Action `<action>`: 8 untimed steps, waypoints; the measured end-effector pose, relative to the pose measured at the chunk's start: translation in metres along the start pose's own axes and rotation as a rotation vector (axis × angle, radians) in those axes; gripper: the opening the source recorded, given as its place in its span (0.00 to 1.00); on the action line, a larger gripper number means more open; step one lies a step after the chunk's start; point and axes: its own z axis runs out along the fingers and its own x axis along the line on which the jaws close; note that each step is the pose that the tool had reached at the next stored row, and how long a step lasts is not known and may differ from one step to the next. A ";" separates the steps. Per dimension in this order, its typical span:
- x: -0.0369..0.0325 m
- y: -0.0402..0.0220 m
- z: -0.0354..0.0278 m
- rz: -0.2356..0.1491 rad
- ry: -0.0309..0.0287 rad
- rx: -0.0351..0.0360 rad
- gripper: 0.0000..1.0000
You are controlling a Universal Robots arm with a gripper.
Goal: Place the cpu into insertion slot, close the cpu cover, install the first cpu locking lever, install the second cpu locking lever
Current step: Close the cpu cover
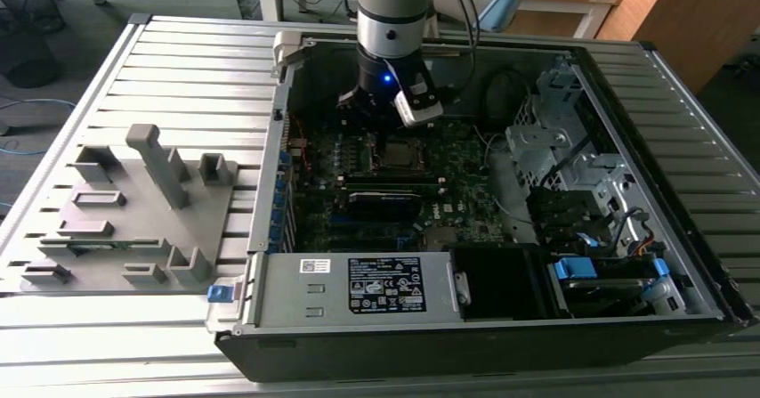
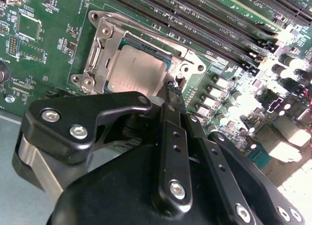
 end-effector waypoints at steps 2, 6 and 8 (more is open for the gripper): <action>0.0000 0.0000 0.0014 0.000 0.0002 -0.0042 0.10; 0.0000 -0.0002 0.0017 0.000 0.0013 -0.0152 0.10; -0.0001 -0.0007 0.0019 0.000 0.0013 -0.0174 0.10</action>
